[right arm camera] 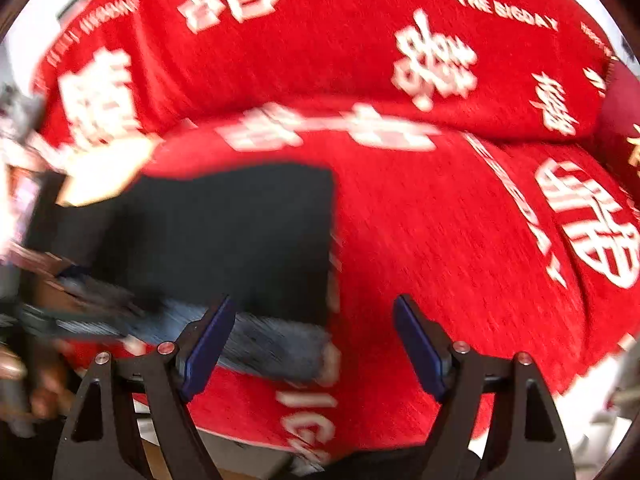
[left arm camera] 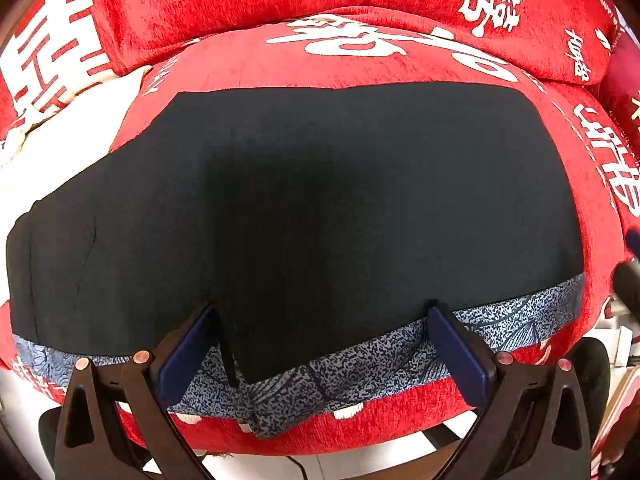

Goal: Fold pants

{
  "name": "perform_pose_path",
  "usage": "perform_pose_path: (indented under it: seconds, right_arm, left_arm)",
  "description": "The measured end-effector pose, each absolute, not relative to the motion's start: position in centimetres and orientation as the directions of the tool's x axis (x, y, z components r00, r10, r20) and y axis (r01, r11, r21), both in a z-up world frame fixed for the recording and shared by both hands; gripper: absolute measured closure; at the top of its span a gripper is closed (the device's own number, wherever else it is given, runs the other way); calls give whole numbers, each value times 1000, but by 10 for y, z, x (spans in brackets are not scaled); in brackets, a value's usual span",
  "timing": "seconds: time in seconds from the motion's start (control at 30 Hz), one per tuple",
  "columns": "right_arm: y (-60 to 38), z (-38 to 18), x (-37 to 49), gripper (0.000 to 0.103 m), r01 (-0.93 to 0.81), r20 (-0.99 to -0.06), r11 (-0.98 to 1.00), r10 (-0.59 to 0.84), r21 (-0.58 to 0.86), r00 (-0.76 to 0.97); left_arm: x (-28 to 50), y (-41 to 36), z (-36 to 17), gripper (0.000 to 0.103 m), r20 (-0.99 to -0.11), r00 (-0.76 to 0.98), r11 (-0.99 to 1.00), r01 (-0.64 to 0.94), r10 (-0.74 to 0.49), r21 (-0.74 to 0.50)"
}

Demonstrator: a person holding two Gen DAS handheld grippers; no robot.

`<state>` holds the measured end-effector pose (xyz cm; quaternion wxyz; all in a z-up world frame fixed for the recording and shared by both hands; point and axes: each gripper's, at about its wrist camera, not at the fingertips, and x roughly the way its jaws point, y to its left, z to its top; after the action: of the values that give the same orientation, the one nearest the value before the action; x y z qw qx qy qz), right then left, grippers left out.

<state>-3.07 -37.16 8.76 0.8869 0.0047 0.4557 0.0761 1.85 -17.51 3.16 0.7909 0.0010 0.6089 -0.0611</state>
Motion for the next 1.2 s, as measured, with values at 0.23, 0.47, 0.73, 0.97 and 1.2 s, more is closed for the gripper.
perform_pose_path:
  seconds: [0.23,0.47,0.73,0.97,1.2]
  right_arm:
    - [-340,54,33,21,-293,-823,914,386,281,415]
    - [-309,32,79,18,-346,-884,933,239,95,401]
    - [-310,41,94,18,-317,-895,947,106,-41,433]
    - [-317,56,74,17,-304,-899,946,31,-116,437]
    - [-324,38,0,16,-302,-901,936,-36,-182,433]
  left_arm:
    - [13,-171,29,0,-959,258,991,87,-117,-98]
    - [19,-169,27,0,-955,264,990,70,-134,-119]
    - [39,-146,53,0,-945,303,991,-19,-121,-133]
    - [56,-140,34,0,-970,232,997,-29,-66,-75]
    - [34,-126,36,0,-967,240,996,-20,-83,-90]
